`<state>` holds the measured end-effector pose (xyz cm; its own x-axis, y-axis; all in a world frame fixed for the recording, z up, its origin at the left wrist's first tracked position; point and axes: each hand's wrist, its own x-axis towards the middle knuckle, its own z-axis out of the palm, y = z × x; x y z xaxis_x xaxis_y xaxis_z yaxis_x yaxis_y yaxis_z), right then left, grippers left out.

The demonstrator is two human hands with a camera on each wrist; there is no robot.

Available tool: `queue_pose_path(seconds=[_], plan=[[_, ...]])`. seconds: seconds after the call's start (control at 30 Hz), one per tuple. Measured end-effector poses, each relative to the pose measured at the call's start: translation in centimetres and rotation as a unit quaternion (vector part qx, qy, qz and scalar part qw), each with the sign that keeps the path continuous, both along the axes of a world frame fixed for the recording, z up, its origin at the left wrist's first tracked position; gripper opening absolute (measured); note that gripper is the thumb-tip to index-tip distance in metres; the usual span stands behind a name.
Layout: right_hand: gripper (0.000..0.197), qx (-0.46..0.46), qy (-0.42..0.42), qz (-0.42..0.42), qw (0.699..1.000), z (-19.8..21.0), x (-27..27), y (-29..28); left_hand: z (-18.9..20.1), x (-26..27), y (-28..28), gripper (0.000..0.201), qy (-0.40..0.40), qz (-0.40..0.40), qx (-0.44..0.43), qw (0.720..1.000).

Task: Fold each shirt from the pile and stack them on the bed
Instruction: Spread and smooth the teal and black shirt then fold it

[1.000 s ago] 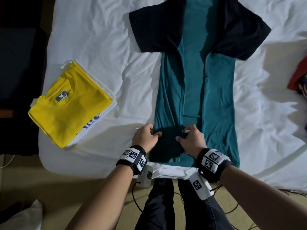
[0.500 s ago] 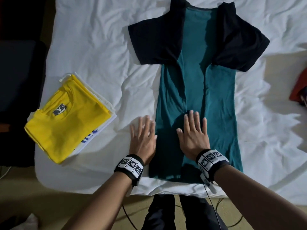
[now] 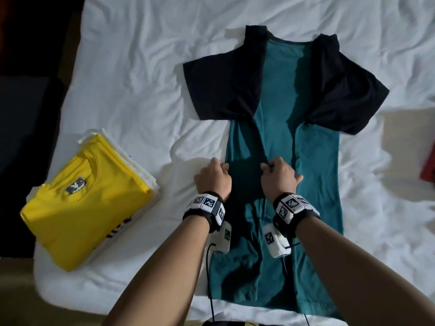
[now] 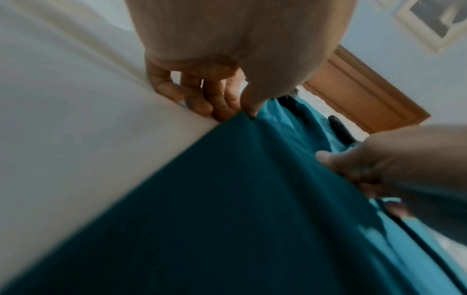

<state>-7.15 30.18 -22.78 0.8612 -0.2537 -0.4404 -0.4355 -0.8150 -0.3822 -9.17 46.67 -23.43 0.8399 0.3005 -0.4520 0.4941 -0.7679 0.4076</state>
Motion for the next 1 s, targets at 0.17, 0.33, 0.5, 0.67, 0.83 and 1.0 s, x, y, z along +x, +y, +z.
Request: queue_pose_path(seconds=[0.17, 0.33, 0.5, 0.67, 0.83, 1.0], plan=[[0.038, -0.038, -0.102, 0.036, 0.993, 0.8, -1.0, 0.4, -1.0, -0.8, 0.0, 0.03, -0.066, -0.022, 0.011, 0.998], [0.064, -0.083, -0.102, 0.34, 0.931, -1.7, -3.3, 0.7, -0.5, -1.1, 0.4, 0.018, -0.066, -0.077, 0.025, 0.995], [0.04, -0.089, -0.166, 0.232, 0.954, -0.5, -0.1, 0.3, 1.3, 3.7, 2.8, 0.019, -0.129, -0.119, 0.11, 0.978], [0.026, 0.075, -0.088, 0.109, 0.987, 2.5, 6.0, 2.9, 1.8, 11.6, 4.8, 0.041, -0.144, -0.237, 0.237, 0.931], [0.052, 0.21, 0.063, -0.029, 0.975, 3.4, 11.4, 5.9, 2.0, 15.0, 5.8, 0.009, -0.156, -0.281, 0.273, 0.907], [0.069, 0.308, 0.144, -0.185, 0.922, 4.3, 13.6, 6.7, 3.1, 14.6, 5.2, 0.01, -0.251, -0.317, 0.216, 0.889]])
